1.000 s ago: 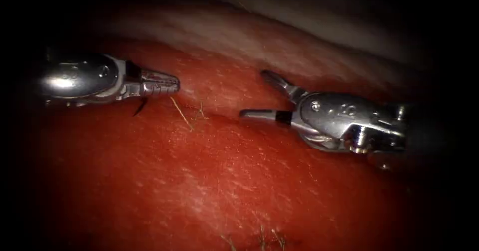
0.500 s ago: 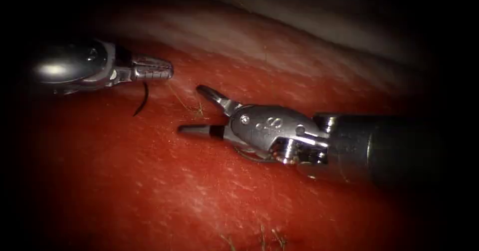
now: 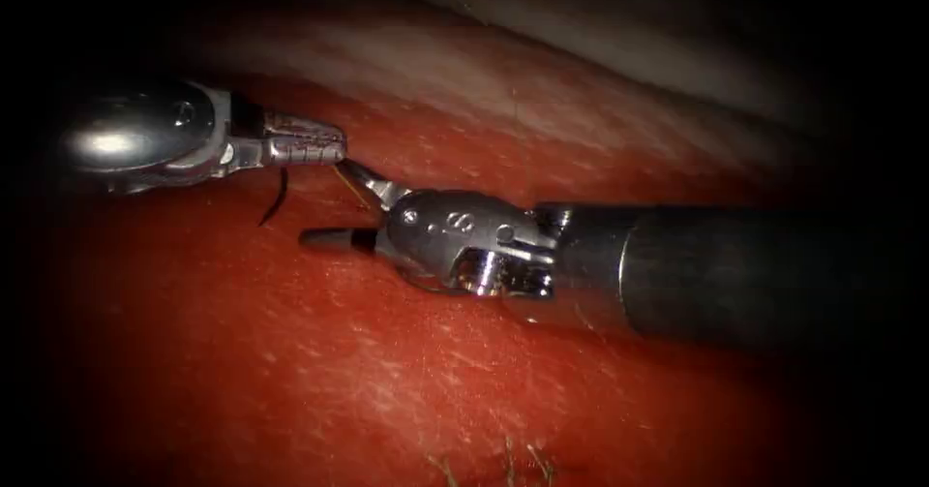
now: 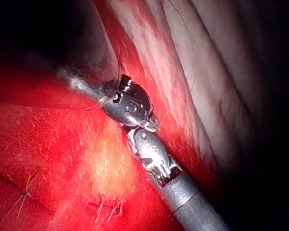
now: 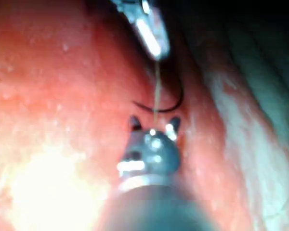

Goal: Wound Closure

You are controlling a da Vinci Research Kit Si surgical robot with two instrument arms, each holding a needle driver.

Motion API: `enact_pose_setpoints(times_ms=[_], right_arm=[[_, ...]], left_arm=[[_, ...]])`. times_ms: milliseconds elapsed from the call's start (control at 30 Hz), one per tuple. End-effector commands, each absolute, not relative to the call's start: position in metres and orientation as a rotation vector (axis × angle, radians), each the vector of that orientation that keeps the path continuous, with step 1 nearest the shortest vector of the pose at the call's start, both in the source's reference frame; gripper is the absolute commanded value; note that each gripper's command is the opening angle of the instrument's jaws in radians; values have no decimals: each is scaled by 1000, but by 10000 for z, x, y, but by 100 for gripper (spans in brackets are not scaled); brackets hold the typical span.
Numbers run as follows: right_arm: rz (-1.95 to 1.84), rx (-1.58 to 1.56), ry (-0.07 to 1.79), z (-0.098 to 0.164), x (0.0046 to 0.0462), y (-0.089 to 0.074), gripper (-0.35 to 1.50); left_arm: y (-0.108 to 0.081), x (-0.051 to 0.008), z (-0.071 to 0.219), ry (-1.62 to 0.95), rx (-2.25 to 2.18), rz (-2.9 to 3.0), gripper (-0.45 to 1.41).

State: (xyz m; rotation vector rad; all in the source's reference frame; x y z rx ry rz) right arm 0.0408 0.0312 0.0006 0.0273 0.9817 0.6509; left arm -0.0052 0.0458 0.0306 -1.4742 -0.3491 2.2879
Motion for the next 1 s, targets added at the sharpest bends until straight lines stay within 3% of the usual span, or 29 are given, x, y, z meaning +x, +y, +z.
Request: enact_pose_setpoints(times_ms=[33, 533, 567, 600, 633, 667, 700, 900, 933, 967, 1000], right_arm=[[651, 22, 985, 11, 418, 316, 146], [660, 8, 1013, 1, 429, 320, 133], [655, 14, 1022, 1, 429, 319, 120], [643, 30, 1028, 1, 428, 319, 89], [624, 43, 1034, 2, 426, 317, 37], [586, 63, 1025, 3, 425, 314, -28], [550, 81, 996, 4, 423, 314, -35], [542, 60, 981, 6, 417, 318, -35], [542, 58, 987, 6, 417, 318, -11], [549, 45, 988, 6, 417, 318, 39], [579, -7, 990, 4, 417, 318, 126]], left_arm=[[455, -57, 312, -352, -1475, 2287, -35], [451, -63, 311, -361, -1482, 2285, -35], [451, -63, 311, -361, -1481, 2285, -35], [451, -63, 311, -364, -1484, 2285, -35], [451, -63, 310, -364, -1484, 2284, -35], [451, -63, 310, -364, -1483, 2284, -35], [450, -63, 309, -365, -1483, 2284, -35], [449, -62, 304, -372, -1486, 2282, -35], [449, -61, 304, -373, -1487, 2282, -35], [449, -61, 304, -377, -1489, 2281, -35], [448, -58, 303, -379, -1491, 2282, -35]])
